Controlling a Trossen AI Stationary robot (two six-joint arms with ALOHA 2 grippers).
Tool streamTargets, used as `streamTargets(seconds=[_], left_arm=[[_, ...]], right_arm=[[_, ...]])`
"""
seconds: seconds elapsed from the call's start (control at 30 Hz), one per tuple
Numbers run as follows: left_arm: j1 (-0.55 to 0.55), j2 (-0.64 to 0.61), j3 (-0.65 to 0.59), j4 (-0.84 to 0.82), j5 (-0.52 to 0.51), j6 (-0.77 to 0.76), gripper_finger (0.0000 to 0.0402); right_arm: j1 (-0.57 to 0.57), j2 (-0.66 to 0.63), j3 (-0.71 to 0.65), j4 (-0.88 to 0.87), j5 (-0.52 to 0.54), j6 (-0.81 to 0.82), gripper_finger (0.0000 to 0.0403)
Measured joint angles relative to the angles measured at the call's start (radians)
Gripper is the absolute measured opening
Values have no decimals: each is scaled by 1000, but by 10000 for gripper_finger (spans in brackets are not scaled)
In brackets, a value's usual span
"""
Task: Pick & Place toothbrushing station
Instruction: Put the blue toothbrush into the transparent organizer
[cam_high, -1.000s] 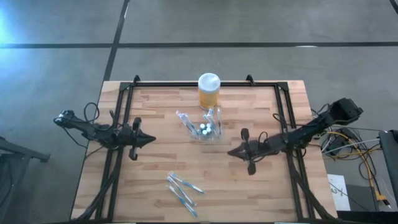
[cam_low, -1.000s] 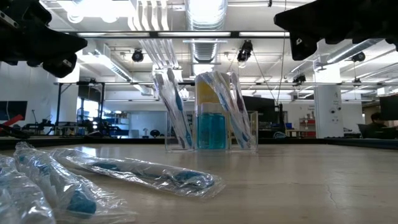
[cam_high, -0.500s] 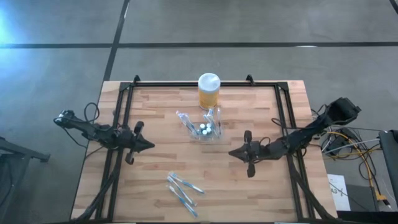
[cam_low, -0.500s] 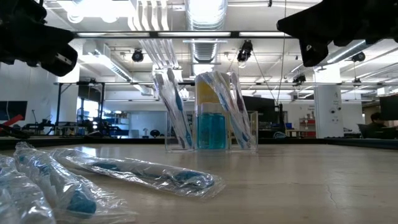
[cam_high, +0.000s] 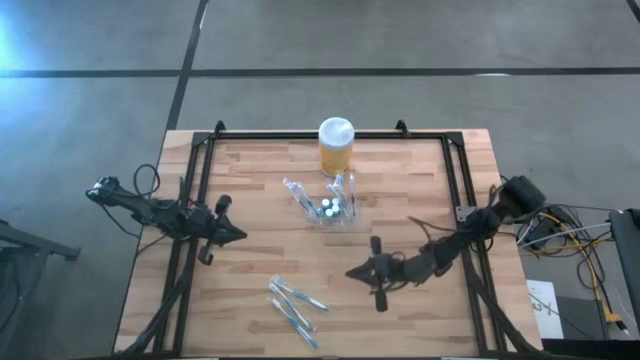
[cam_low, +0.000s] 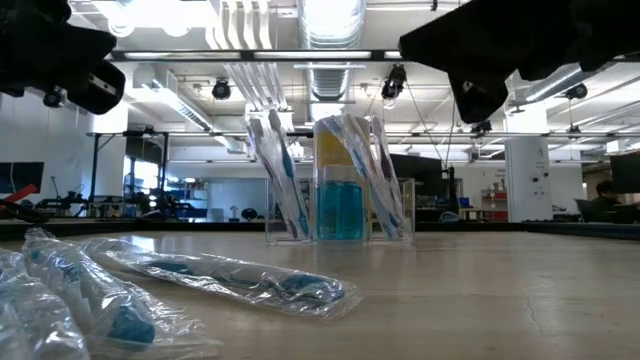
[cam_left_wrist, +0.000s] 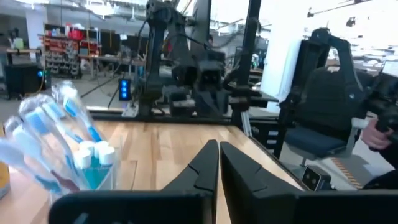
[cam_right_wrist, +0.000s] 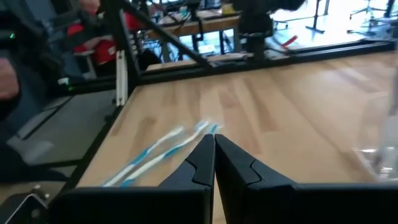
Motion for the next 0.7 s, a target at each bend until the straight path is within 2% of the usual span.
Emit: streamTargets(seconds=[0.27,0.47,0.7], left_arm=[[0,0,0,40,41,52,14],[1,0,0,-62,25,94,8],[1,1,2,-67,14,36,9]], right_arm=[[37,45,56,-12,0,-29,8],[36,51,61,-11,-3,1,8],[37,53,100,-86,-11,21,9]])
